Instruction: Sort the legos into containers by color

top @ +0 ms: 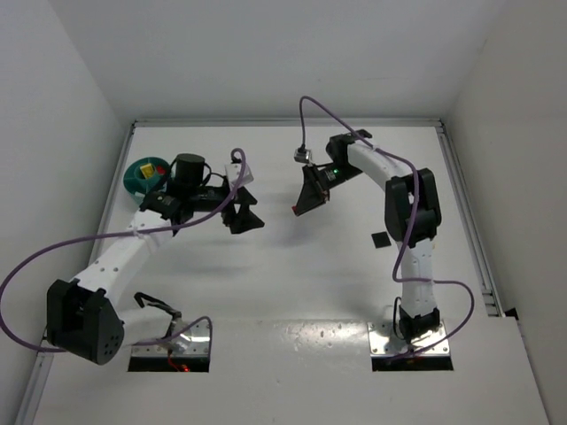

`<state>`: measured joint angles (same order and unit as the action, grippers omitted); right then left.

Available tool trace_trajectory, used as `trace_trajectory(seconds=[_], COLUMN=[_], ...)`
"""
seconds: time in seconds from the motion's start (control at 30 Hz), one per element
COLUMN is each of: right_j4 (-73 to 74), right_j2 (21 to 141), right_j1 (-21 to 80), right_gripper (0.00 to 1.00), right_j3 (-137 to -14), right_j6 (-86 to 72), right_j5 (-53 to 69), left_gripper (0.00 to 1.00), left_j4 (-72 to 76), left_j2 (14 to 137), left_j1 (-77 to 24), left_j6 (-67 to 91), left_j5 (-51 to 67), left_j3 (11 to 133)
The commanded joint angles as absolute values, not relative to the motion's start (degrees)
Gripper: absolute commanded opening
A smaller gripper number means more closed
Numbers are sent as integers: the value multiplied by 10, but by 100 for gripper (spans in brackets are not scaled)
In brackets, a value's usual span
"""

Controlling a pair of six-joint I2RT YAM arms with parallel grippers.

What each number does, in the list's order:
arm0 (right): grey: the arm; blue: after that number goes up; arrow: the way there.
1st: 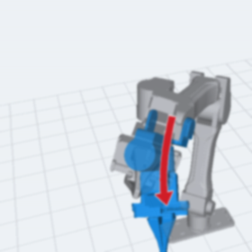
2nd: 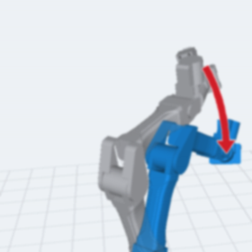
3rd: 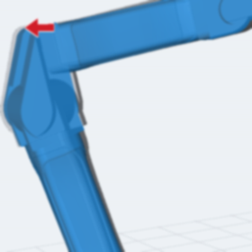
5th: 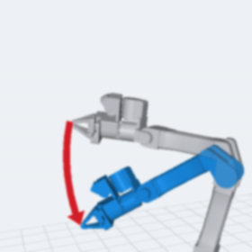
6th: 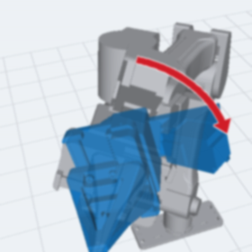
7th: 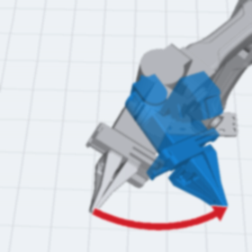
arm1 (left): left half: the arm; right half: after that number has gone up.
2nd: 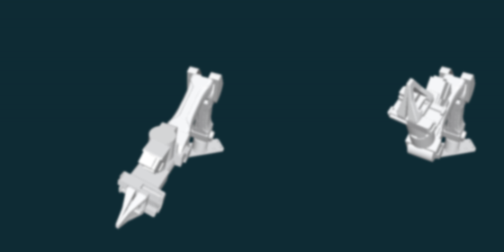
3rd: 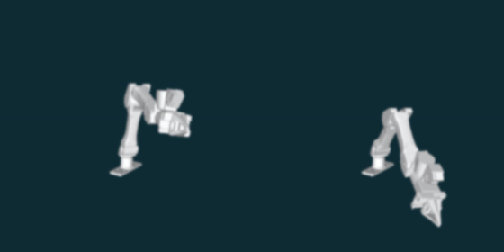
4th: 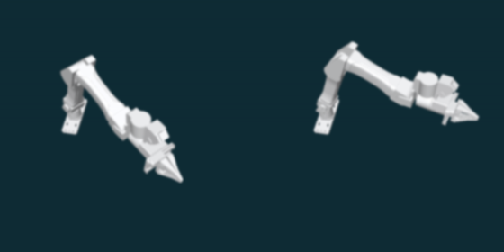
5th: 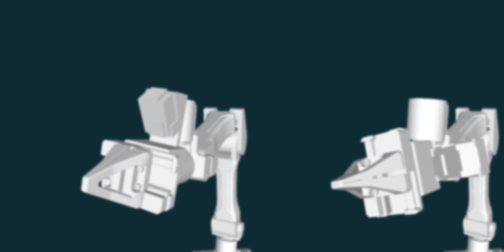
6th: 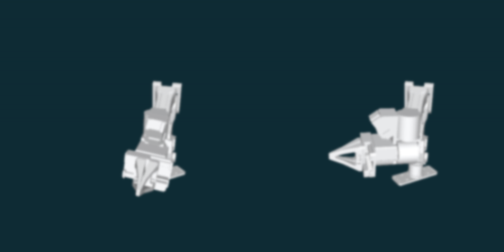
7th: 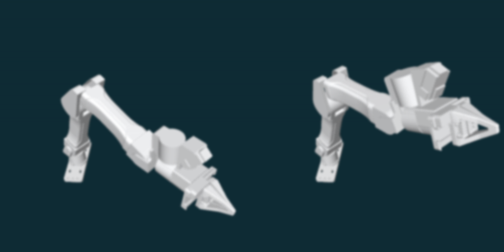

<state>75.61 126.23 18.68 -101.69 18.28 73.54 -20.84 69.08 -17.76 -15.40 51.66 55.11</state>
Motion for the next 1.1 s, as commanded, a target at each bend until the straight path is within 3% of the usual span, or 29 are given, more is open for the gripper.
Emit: trace_trajectory(seconds=[0.0, 0.2, 1.07], right_j4=[710, 628, 604], right_j2=[1243, 1213, 1235], right_j1=[205, 240, 292], right_gripper=[12, 12, 12], right_j3=[-1041, -1004, -1027], right_j6=[121, 47, 7], right_j5=[772, 779, 793], left_gripper=[77, 75, 72], left_j4=[-193, -180, -148], left_j2=[676, 681, 709], left_j1=[-212, -230, -270], left_j6=[-182, -188, -207], left_j5=[461, 432, 422], left_j3=[555, 550, 540])
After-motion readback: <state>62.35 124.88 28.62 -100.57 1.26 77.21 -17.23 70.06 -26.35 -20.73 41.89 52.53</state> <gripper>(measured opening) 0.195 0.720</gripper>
